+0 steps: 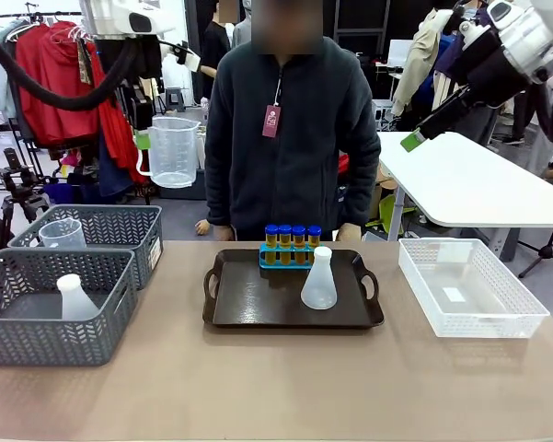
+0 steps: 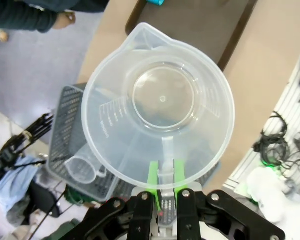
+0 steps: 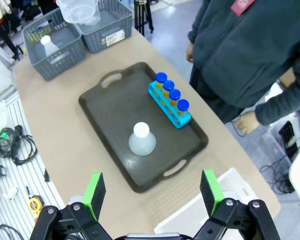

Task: Prepare the laboratory tools.
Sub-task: Pick up one Large Measuring Cup and place it on the Handle tray.

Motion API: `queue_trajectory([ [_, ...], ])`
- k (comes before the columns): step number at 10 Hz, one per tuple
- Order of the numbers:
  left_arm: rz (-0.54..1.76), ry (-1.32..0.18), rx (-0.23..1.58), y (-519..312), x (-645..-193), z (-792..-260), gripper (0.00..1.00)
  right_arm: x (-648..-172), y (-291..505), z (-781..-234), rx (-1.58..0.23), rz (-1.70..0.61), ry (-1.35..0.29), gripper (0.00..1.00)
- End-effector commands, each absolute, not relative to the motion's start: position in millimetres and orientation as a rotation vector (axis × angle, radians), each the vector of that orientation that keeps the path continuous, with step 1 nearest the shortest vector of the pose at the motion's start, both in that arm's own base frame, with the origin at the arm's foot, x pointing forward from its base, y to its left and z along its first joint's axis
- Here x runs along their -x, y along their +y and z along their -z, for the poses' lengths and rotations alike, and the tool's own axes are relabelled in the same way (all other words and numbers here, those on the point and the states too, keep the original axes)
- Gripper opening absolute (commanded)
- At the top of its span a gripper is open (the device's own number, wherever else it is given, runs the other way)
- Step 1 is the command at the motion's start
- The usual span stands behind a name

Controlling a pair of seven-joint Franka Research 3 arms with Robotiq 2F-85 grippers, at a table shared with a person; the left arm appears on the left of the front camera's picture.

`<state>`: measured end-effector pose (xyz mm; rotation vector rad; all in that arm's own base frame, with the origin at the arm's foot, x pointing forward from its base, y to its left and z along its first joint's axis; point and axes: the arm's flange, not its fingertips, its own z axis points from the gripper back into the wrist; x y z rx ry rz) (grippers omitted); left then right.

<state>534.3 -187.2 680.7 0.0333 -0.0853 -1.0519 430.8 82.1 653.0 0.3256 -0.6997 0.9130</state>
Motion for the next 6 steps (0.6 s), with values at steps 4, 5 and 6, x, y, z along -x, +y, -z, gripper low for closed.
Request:
queue_trajectory([
  [4, 1.208, -0.102, -0.058, -256, -577, -637, 0.00, -431, 81, -654, -0.334, -0.914, -0.704, 1.00],
  [5, 1.231, -0.116, -0.092, -267, -586, -631, 0.00, -431, 81, -654, -0.334, -0.914, -0.704, 1.00],
  [6, 1.259, -0.116, -0.098, -282, -589, -620, 0.00, -431, 81, -654, -0.334, -0.914, -0.704, 1.00],
])
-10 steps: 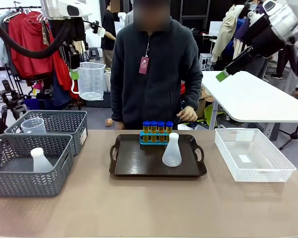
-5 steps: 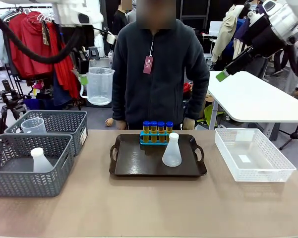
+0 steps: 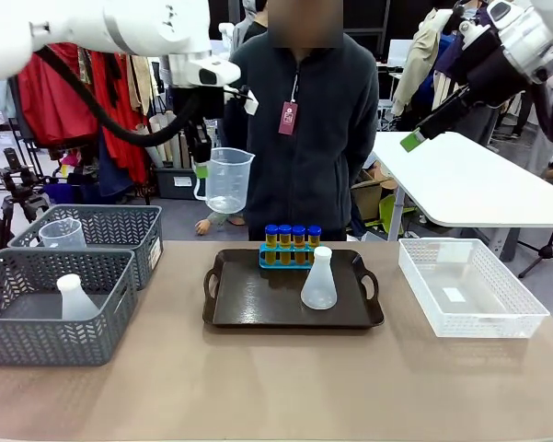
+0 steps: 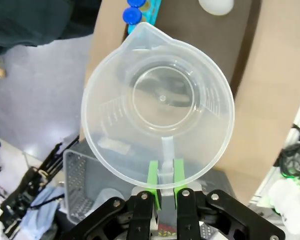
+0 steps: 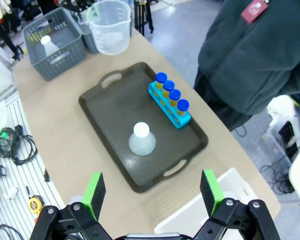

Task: Prepare the laboratory tools.
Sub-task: Pick up one Large Measuring Cup and place it on the Handle tray.

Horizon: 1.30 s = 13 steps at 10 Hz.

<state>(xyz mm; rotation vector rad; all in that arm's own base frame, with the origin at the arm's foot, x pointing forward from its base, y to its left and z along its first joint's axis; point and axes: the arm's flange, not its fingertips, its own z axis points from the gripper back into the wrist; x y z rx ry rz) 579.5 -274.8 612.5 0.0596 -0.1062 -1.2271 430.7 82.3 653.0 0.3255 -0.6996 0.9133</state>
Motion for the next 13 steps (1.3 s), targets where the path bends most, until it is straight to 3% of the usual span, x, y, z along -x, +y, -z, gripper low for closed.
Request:
queue_trajectory([
  [1, 1.286, -0.090, -0.093, -296, -593, -605, 0.00, -431, 81, -654, -0.334, -0.914, -0.704, 1.00],
  [4, 1.321, -0.093, -0.040, -323, -609, -563, 0.00, -431, 81, -654, -0.334, -0.914, -0.704, 1.00],
  [8, 1.243, -0.109, -0.076, -335, -591, -509, 0.00, -431, 81, -654, -0.334, -0.914, -0.704, 1.00],
  [11, 1.240, -0.098, -0.062, -323, -579, -513, 0.00, -431, 81, -654, -0.334, -0.914, -0.704, 1.00],
  [13, 1.248, -0.102, -0.044, -342, -599, -501, 0.00, -431, 81, -654, -0.334, -0.914, -0.704, 1.00],
])
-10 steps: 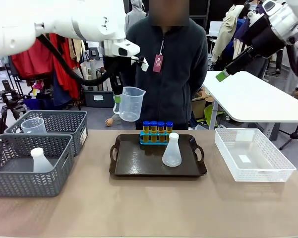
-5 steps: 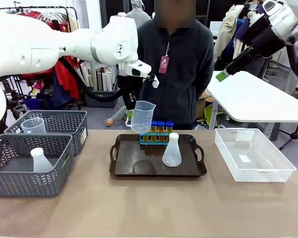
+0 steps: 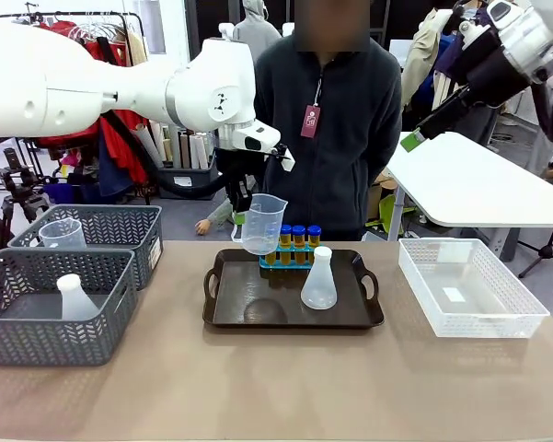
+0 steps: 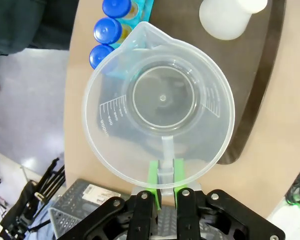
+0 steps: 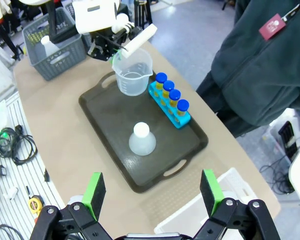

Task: Prepare the laboratory tools.
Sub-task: Pick up one Large Measuring Cup and place it on the Handle tray.

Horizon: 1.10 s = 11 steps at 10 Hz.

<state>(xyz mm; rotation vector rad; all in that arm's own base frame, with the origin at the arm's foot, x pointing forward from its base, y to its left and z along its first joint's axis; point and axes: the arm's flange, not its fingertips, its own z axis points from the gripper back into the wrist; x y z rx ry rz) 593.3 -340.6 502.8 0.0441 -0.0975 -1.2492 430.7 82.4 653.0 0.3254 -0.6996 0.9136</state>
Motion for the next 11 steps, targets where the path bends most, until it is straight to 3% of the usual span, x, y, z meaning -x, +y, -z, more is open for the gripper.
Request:
queue_trajectory([
  [1, 1.248, -0.102, -0.044, -342, -599, -501, 0.00, -431, 81, -654, -0.334, -0.914, -0.704, 1.00],
  [11, 1.280, -0.126, 0.042, -326, -553, -429, 0.00, -431, 81, -654, -0.334, -0.914, -0.704, 1.00],
])
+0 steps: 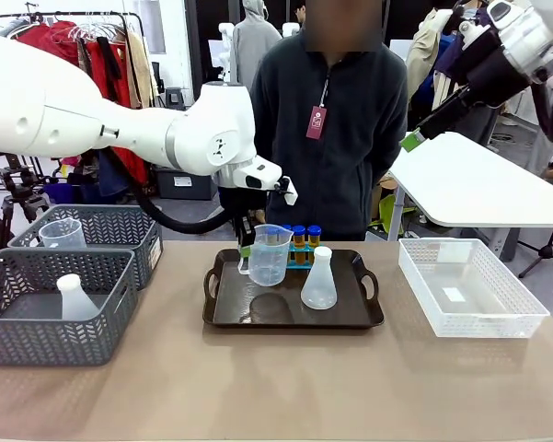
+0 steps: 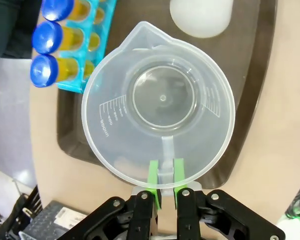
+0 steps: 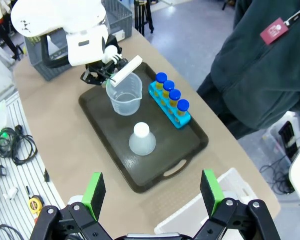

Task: Prepare the laboratory tools.
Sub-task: Pick up one Large Measuring Cup and place it on the Handle tray.

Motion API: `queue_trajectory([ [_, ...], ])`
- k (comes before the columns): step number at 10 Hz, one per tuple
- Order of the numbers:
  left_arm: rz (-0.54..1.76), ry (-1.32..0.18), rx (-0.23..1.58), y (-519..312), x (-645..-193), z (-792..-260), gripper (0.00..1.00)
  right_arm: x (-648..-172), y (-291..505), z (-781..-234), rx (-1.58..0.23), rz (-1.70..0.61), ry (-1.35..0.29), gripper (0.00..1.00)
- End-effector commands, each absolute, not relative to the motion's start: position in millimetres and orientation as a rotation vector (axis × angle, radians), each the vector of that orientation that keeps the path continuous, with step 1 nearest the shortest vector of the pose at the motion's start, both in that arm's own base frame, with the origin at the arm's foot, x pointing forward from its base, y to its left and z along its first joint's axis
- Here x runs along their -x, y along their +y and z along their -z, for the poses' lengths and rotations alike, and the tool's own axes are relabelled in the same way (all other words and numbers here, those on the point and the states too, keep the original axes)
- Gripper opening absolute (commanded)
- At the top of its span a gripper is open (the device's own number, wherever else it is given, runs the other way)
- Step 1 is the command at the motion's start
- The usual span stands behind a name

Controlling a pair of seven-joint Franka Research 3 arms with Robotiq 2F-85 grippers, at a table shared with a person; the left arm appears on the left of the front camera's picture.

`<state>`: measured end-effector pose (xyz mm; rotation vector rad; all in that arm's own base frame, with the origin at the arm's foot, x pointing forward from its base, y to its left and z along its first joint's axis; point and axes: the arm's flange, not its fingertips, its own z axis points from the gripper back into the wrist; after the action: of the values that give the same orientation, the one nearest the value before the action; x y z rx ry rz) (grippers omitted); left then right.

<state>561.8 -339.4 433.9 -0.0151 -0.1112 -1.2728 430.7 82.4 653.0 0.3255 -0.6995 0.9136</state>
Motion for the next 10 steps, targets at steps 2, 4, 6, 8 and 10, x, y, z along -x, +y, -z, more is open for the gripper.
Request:
queue_trajectory([
  [2, 1.283, -0.125, 0.029, -323, -560, -418, 0.00, -431, 81, -654, -0.334, -0.914, -0.704, 1.00],
  [4, 1.302, -0.137, 0.045, -322, -570, -410, 0.00, -431, 81, -654, -0.334, -0.914, -0.704, 1.00],
  [6, 1.301, -0.135, 0.066, -322, -574, -403, 0.00, -431, 81, -654, -0.334, -0.914, -0.704, 1.00],
  [8, 1.302, -0.127, 0.083, -322, -575, -400, 0.00, -431, 81, -654, -0.334, -0.914, -0.704, 1.00],
  [10, 1.306, -0.133, 0.093, -323, -574, -401, 0.04, -431, 81, -654, -0.334, -0.914, -0.704, 1.00],
])
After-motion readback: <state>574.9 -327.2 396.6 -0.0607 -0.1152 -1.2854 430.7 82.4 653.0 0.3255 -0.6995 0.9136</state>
